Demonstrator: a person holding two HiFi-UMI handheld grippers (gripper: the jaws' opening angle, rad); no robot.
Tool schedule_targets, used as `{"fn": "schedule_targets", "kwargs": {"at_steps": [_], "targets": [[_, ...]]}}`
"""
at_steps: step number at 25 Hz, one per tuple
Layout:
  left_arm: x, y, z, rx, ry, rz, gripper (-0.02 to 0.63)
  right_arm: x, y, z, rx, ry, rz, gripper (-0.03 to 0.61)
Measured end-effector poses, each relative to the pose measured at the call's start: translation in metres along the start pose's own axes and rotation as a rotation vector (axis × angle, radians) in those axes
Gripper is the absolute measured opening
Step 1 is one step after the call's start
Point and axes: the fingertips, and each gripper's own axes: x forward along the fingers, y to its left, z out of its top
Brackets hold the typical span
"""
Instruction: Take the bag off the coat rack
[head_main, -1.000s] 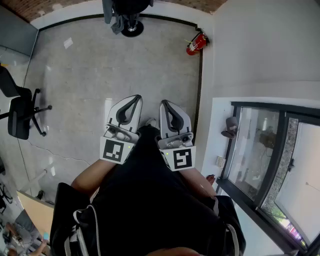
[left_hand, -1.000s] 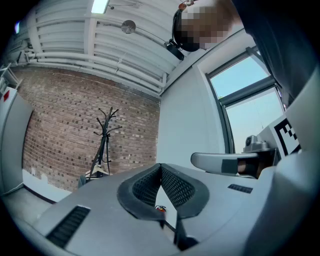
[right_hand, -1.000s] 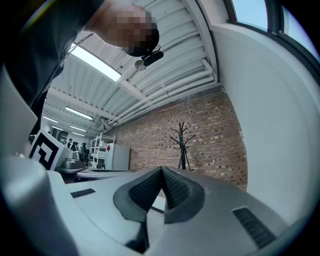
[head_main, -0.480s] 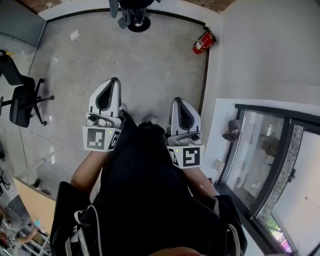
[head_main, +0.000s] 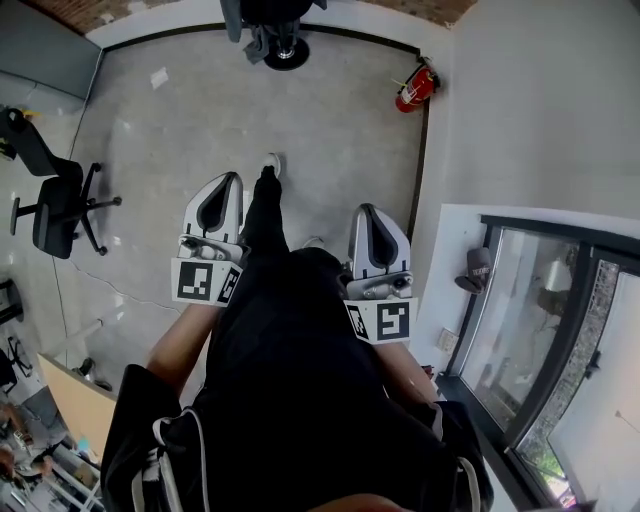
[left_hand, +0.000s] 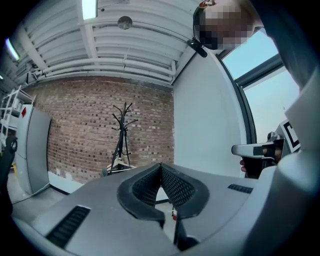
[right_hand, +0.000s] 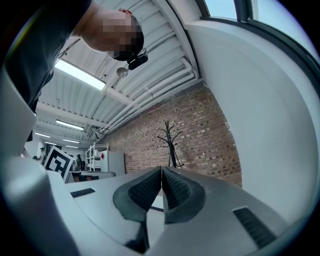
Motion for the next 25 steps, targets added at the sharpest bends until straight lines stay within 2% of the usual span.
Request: {"fn": "schedule_targets", "kwargs": {"at_steps": [5,8,13,19,23,25], "targets": [[0.031,-0.006,0.001,-0.033,-0.02,-0.027,0.02,0.019,-0.019,-0.003,0.011,0.015,0.001,0.021],[0.055,-0.007,-0.003,-0.048,-0.017,-0.076,0.02,0.035,-0.03,-0.003,0.001,0.021,-0.008,0.021],[0.107,0.011,-0.015,-0.074,-0.002,-0.103,0.02,0.071,-0.059,-0.016,0.009,0.056,-0.065,0.02],[0.195,0.053,-0.027,-0.081,0.021,-0.2,0.02,0.158,-0.085,-0.018,-0.033,0.009,-0.14,0.02],[0.248,0.073,-0.028,-0.12,0.05,-0.302,0.02,0.226,-0.105,-0.014,-0.047,0.003,-0.239,0.021],[0.264,0.089,-0.022,-0.153,0.054,-0.313,0.02,0.261,-0.109,-0.013,-0.058,0.02,-0.263,0.02]]}}
